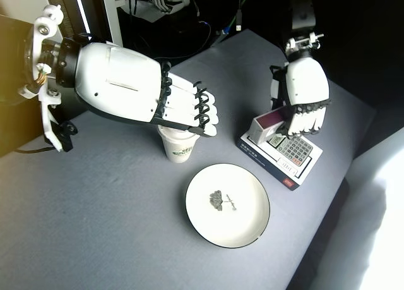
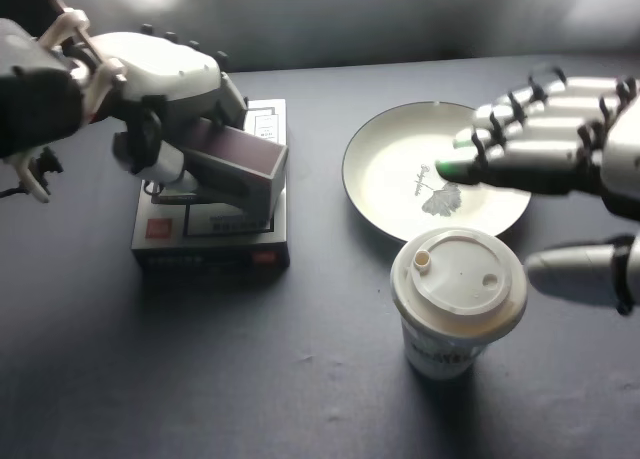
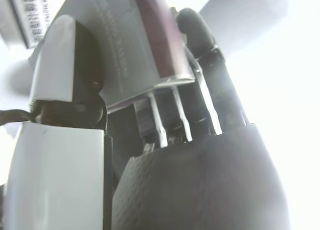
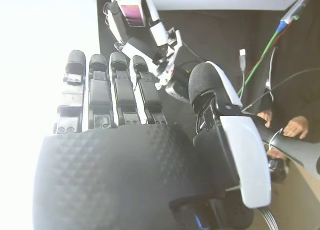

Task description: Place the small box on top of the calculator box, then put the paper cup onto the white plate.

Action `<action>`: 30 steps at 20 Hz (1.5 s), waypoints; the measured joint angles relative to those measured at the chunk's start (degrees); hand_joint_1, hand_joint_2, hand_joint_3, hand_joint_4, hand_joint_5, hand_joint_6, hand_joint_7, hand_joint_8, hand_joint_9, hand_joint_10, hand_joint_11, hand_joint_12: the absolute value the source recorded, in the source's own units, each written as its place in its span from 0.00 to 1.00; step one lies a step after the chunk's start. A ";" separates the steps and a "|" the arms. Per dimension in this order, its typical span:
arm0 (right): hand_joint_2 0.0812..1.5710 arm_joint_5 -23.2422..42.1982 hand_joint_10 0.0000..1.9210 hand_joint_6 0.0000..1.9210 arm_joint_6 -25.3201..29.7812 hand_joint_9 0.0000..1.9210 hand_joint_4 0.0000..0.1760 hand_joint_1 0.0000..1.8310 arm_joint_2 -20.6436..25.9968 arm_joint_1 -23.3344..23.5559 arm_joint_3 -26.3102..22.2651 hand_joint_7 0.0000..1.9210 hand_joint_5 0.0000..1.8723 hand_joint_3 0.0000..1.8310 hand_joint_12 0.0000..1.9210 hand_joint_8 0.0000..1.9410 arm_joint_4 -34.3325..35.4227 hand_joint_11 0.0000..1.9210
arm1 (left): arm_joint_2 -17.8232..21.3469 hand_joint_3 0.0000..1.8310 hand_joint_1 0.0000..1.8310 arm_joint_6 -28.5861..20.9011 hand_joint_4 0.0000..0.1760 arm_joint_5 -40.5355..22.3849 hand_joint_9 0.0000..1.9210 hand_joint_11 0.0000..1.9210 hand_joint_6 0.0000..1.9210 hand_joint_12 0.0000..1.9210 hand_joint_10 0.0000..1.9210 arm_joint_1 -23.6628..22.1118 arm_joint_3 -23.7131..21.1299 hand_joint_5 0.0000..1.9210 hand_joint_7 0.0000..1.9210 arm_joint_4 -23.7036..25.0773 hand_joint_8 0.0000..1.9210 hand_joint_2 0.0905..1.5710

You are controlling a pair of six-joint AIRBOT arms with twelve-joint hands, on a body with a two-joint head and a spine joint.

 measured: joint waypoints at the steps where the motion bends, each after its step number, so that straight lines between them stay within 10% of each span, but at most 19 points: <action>1: 0.94 -0.42 0.00 0.00 0.11 0.04 0.00 0.00 -0.04 -0.09 0.22 0.06 0.07 0.00 0.17 0.00 0.68 0.00 | -0.11 0.00 0.73 -0.11 0.00 0.28 0.33 0.21 0.57 0.72 0.81 0.00 0.31 0.41 0.43 -0.04 0.71 0.76; 4: 0.94 -0.33 0.00 0.00 0.02 0.06 0.00 0.00 0.26 1.20 1.16 0.08 0.09 0.00 0.23 0.00 2.08 0.00 | -1.25 0.00 0.74 -0.46 0.00 0.76 0.34 0.21 0.59 0.70 0.79 0.00 2.12 0.41 0.44 0.02 0.67 0.75; 6: 0.93 -0.28 0.00 0.00 0.11 0.07 0.00 0.00 -0.09 1.66 1.07 0.08 0.10 0.00 0.26 0.00 1.64 0.00 | -1.38 0.00 0.65 -0.46 0.00 0.85 0.33 0.16 0.69 0.66 0.41 0.00 2.45 0.35 0.45 0.07 0.67 0.77; 8: 0.93 -0.02 0.00 0.00 2.05 0.05 0.00 0.00 -0.59 1.68 0.98 0.07 0.07 0.00 0.21 0.00 -2.49 0.00 | -1.42 0.00 0.63 -0.52 0.00 0.90 0.32 0.12 0.13 0.57 0.22 0.00 2.45 0.33 0.38 0.11 0.14 0.70; 11: 0.94 1.16 0.00 0.00 3.74 0.04 0.00 0.00 -0.98 3.17 0.85 0.06 0.07 0.00 0.20 0.00 -6.05 0.00 | -1.42 0.00 0.58 -0.68 0.00 0.83 0.32 0.09 0.00 0.52 0.04 0.00 2.45 0.30 0.34 0.15 0.00 0.70; 15: 0.91 2.10 0.00 0.00 3.89 0.01 0.00 0.00 -1.09 3.28 0.13 0.02 0.03 0.00 0.06 0.00 -4.35 0.00 | -1.29 0.00 0.41 -0.72 0.00 0.94 0.29 0.02 0.00 0.56 0.00 0.07 2.14 0.24 0.28 0.22 0.00 0.69; 22: 0.55 1.27 0.00 0.00 -0.28 0.00 0.00 0.35 -0.42 0.63 -0.83 0.00 0.00 0.00 0.00 0.00 4.83 0.00 | 1.46 0.00 0.17 -1.55 0.00 -1.90 0.11 0.00 0.00 0.33 0.00 0.28 -2.80 0.09 0.10 0.28 0.00 0.61; 30: 0.46 0.37 0.00 0.00 14.03 0.00 0.00 0.48 -4.28 0.92 2.62 0.00 0.00 0.00 0.00 0.00 -4.79 0.00 | 7.69 0.00 0.09 -21.38 0.00 -6.47 0.04 0.00 0.00 0.19 0.00 -1.49 -9.94 0.04 0.03 21.18 0.00 0.61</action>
